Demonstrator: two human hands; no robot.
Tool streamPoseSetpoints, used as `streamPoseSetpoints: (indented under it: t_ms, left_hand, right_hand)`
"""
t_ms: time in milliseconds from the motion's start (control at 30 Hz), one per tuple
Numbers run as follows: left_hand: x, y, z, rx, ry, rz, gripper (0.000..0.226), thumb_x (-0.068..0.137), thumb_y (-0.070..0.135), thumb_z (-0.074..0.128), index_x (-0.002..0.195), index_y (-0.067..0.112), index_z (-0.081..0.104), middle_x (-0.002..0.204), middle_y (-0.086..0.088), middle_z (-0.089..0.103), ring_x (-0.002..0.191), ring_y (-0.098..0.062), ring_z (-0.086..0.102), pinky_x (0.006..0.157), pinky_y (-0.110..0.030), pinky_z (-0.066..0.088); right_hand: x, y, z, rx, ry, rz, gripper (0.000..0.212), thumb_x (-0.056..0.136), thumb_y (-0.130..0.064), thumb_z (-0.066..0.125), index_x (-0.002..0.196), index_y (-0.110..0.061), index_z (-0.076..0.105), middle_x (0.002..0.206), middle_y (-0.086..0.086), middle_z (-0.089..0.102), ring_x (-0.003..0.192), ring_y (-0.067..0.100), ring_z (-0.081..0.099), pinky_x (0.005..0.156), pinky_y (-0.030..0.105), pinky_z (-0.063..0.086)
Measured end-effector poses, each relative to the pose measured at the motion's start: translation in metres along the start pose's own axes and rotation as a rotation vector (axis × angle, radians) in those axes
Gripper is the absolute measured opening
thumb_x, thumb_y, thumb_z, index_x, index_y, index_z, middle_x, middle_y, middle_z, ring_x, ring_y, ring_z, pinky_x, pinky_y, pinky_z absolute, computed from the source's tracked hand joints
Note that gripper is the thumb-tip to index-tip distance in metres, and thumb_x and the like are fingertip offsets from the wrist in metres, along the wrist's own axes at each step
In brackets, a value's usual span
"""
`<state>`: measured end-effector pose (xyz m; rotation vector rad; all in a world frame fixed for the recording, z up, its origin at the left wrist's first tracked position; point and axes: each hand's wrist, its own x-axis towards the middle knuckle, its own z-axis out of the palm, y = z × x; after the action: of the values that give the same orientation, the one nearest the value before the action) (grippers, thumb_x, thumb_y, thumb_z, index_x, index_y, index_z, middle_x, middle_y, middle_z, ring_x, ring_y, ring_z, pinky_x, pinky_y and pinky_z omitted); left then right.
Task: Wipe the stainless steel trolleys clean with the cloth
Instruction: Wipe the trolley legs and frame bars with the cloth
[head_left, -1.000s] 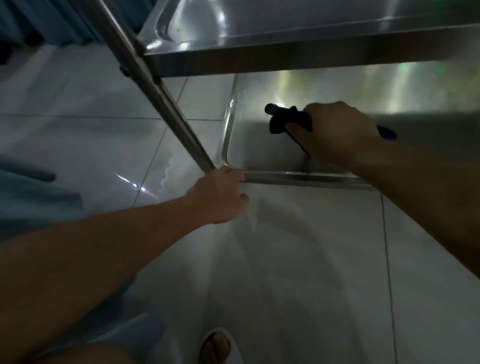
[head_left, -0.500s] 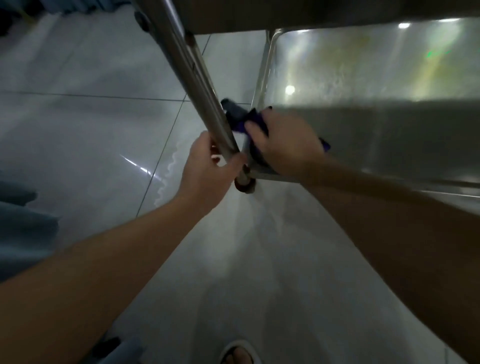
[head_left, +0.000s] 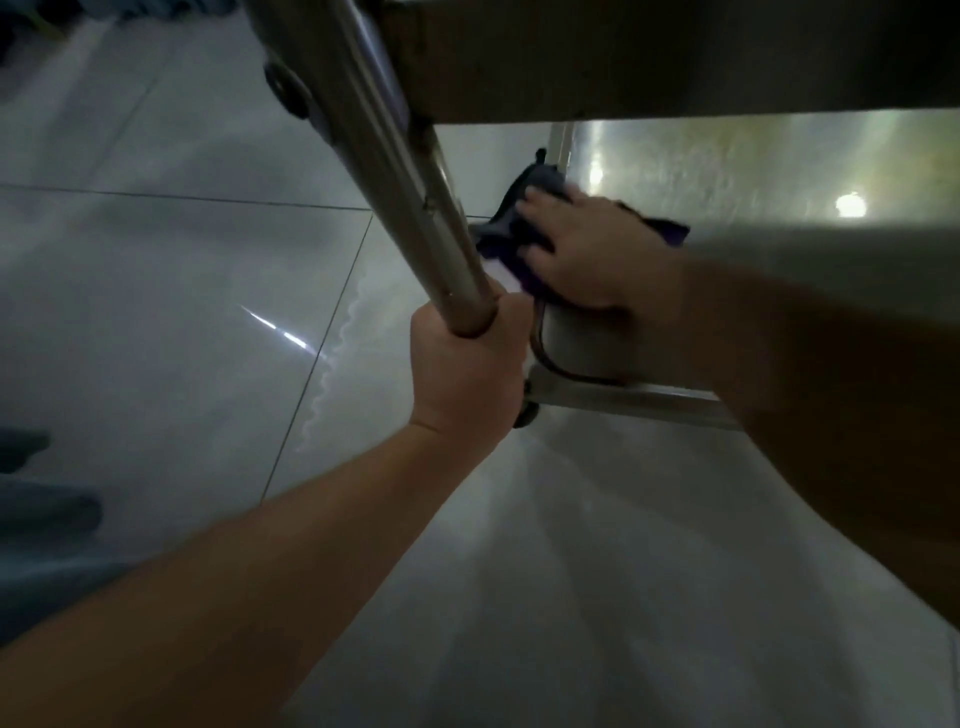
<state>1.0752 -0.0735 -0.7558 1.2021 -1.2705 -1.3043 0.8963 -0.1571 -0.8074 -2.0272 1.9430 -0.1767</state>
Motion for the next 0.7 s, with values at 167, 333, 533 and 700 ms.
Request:
streamPoseSetpoints:
  t_ms: [167, 333, 533, 700]
  left_hand:
    - [0.000, -0.001, -0.001, 0.036, -0.014, -0.001, 0.024, 0.073, 0.013, 0.061, 0.056, 0.026, 0.051, 0.053, 0.003, 0.045, 0.049, -0.016, 0.046, 0.050, -0.026, 0.043]
    - [-0.001, -0.001, 0.001, 0.029, -0.008, 0.011, 0.027, 0.073, 0.009, 0.060, 0.055, 0.026, 0.051, 0.053, 0.002, 0.045, 0.050, -0.015, 0.046, 0.051, -0.026, 0.043]
    - [-0.002, 0.000, 0.003, -0.020, 0.010, 0.048, 0.025, 0.077, 0.005, 0.061, 0.060, 0.020, 0.050, 0.053, 0.000, 0.047, 0.048, -0.016, 0.045, 0.048, -0.026, 0.041]
    - [-0.004, 0.004, 0.003, -0.012, -0.004, 0.036, 0.017, 0.079, 0.003, 0.058, 0.067, 0.011, 0.049, 0.054, 0.001, 0.050, 0.050, -0.013, 0.049, 0.052, -0.022, 0.046]
  right_hand:
    - [0.059, 0.023, -0.018, 0.035, -0.034, 0.203, 0.068, 0.107, -0.052, 0.030, 0.166, -0.024, 0.013, 0.175, -0.003, 0.008, 0.160, 0.030, 0.003, 0.127, 0.048, 0.010]
    - [0.037, 0.009, -0.018, 0.102, 0.064, 0.201, 0.065, 0.104, -0.051, 0.035, 0.162, -0.022, 0.028, 0.171, 0.003, 0.024, 0.156, 0.034, 0.021, 0.125, 0.051, 0.020]
    - [-0.059, -0.040, 0.023, 0.033, -0.049, -0.044, 0.069, 0.102, -0.055, 0.017, 0.166, -0.029, 0.018, 0.174, -0.003, 0.012, 0.161, 0.028, 0.006, 0.127, 0.053, 0.016]
    - [-0.106, -0.032, 0.029, 0.024, -0.072, -0.007, 0.066, 0.105, -0.052, 0.010, 0.167, -0.031, 0.006, 0.174, -0.007, 0.002, 0.161, 0.023, -0.006, 0.129, 0.044, 0.003]
